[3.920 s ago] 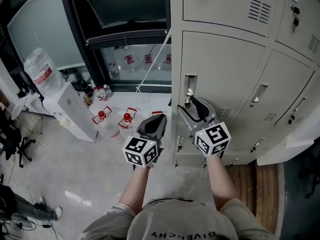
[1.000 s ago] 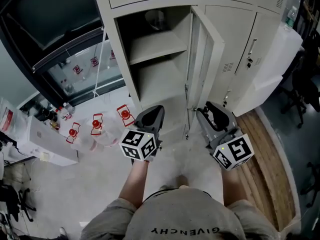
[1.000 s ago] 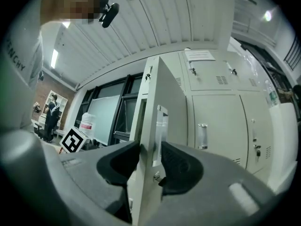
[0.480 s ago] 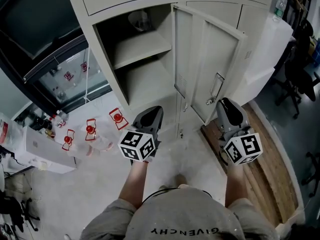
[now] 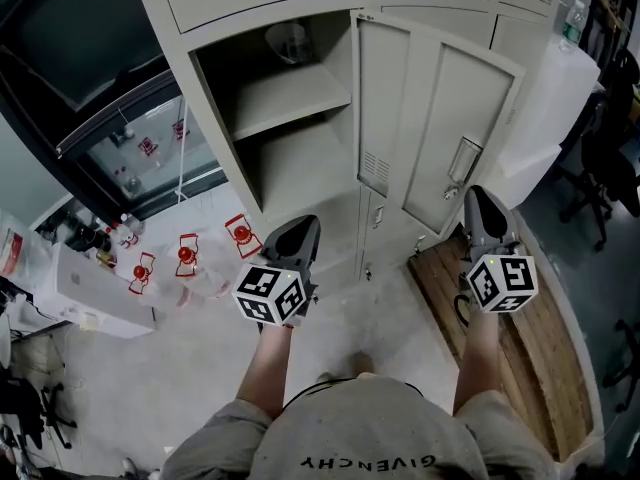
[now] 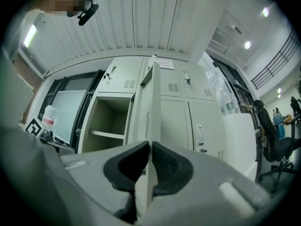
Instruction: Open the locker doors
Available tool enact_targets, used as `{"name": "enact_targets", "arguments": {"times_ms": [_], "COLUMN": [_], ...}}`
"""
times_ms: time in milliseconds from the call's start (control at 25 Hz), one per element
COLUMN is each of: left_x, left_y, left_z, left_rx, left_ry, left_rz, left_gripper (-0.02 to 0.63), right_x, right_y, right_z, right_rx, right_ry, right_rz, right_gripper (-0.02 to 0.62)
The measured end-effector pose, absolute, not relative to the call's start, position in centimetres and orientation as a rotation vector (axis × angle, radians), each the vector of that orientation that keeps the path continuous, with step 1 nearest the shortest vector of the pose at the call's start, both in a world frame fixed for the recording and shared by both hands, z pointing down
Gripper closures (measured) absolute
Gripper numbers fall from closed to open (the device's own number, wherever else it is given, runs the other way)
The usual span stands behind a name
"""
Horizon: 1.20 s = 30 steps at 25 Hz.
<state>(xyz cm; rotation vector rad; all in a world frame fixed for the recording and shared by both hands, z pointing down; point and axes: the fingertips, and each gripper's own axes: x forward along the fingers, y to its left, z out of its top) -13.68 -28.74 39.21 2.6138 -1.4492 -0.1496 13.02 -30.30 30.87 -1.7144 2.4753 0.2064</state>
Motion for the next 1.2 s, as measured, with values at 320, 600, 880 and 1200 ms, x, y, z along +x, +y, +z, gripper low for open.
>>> {"name": "enact_targets", "arguments": {"times_ms": [320,600,880,1200], "left_x": [-14.7,-15.7,-16.6,-17.4], "left_y": [-29.0,-28.6,-28.3,-27.8], "left_z": [39.3,39.5,39.4,39.5], "left_rx": [2.576,2.556,2.549,2.545], "left_ry": [-1.517,-1.548,-1.557,-1.559], "left_rz": [-0.145,-0.145,-0.153,-0.161], "left_gripper": [0.607,0.607,0.607,0.607], "right_x": [13.2,13.0,12.5,10.2], "right_y": [-30.6,-30.4,-29.2,-27.7], "right_z": [30.8,30.8,29.7,29.2], "right_rx": [-1.696,-1.737,-1.813,-1.77], "right_ry": [2.45,2.43,2.374,2.392], "right_rz": [0.214,0.257,0.394,0.455], "right_gripper": [0.571,0.571,0.571,0.586]}}
